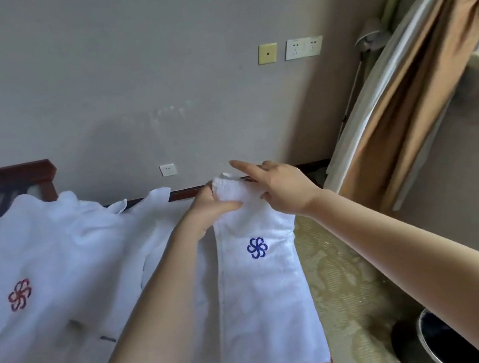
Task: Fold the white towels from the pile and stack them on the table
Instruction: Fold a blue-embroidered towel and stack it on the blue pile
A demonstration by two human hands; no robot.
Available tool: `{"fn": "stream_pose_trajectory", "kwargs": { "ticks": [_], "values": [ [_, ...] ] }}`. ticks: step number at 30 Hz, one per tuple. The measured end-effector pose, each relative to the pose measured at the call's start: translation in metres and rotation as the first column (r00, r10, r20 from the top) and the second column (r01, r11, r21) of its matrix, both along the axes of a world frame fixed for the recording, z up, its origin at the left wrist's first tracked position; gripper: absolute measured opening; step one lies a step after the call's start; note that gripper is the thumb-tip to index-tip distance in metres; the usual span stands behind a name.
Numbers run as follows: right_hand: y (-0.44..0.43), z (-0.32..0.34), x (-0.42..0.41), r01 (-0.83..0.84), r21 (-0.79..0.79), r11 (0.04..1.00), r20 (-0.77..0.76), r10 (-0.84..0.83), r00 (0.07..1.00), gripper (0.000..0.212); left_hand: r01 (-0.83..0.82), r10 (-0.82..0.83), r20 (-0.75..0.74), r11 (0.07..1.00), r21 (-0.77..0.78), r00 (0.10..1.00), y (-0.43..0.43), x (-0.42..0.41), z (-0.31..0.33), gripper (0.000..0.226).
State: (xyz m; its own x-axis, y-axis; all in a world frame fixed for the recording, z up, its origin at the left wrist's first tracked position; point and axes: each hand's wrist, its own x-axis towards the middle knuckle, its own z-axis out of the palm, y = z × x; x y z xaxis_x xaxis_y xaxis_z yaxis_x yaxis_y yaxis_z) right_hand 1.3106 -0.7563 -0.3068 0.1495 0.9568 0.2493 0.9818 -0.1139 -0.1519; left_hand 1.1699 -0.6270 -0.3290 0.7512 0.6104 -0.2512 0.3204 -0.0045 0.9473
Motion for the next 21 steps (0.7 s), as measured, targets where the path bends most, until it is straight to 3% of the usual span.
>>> {"fn": "stream_pose_trajectory", "kwargs": {
  "ticks": [4, 8, 10, 12, 14, 15, 17, 19, 21],
  "values": [
    [0.009, -0.001, 0.019, 0.086, -0.115, 0.99, -0.125, -0.1, 0.987, 0.076, -0.017, 0.014, 0.026, 0.992, 0.123, 1.0, 0.005, 0.001, 0.001, 0.026],
    [0.019, -0.006, 0.05, 0.21, -0.273, 0.939, -0.077, -0.239, 0.968, 0.05, -0.012, 0.012, 0.001, 0.966, 0.258, 1.0, 0.014, 0.006, 0.001, 0.021],
    [0.021, -0.009, 0.066, 0.273, -0.296, 0.915, -0.278, -0.356, 0.892, 0.04, -0.024, 0.026, -0.003, 0.961, 0.276, 1.0, 0.021, 0.01, 0.0, 0.019],
    [0.021, -0.016, 0.079, 0.307, -0.261, 0.915, -0.606, -0.402, 0.687, 0.035, -0.032, 0.033, -0.001, 0.962, 0.27, 0.999, 0.028, 0.014, 0.0, 0.017],
    [0.021, -0.025, 0.085, 0.291, -0.188, 0.938, -0.884, -0.291, 0.365, 0.035, -0.051, 0.05, 0.011, 0.972, 0.228, 0.999, 0.037, 0.02, -0.002, 0.02],
    [0.023, -0.031, 0.085, 0.303, -0.149, 0.941, -0.947, -0.224, 0.229, 0.033, -0.067, 0.066, 0.016, 0.976, 0.208, 0.998, 0.042, 0.024, -0.004, 0.021],
    [0.03, -0.046, 0.083, 0.371, -0.094, 0.924, -0.989, -0.128, 0.068, 0.025, -0.09, 0.09, 0.006, 0.979, 0.182, 0.996, 0.053, 0.035, -0.012, 0.02],
    [0.039, -0.062, 0.08, 0.409, -0.099, 0.907, -0.995, -0.084, -0.054, 0.024, -0.113, 0.118, -0.016, 0.979, 0.171, 0.993, 0.064, 0.046, -0.023, 0.014],
    [0.044, -0.08, 0.078, 0.366, -0.187, 0.912, -0.981, -0.157, -0.111, 0.029, -0.144, 0.155, -0.059, 0.976, 0.164, 0.986, 0.072, 0.057, -0.034, 0.018]
  ]
}}
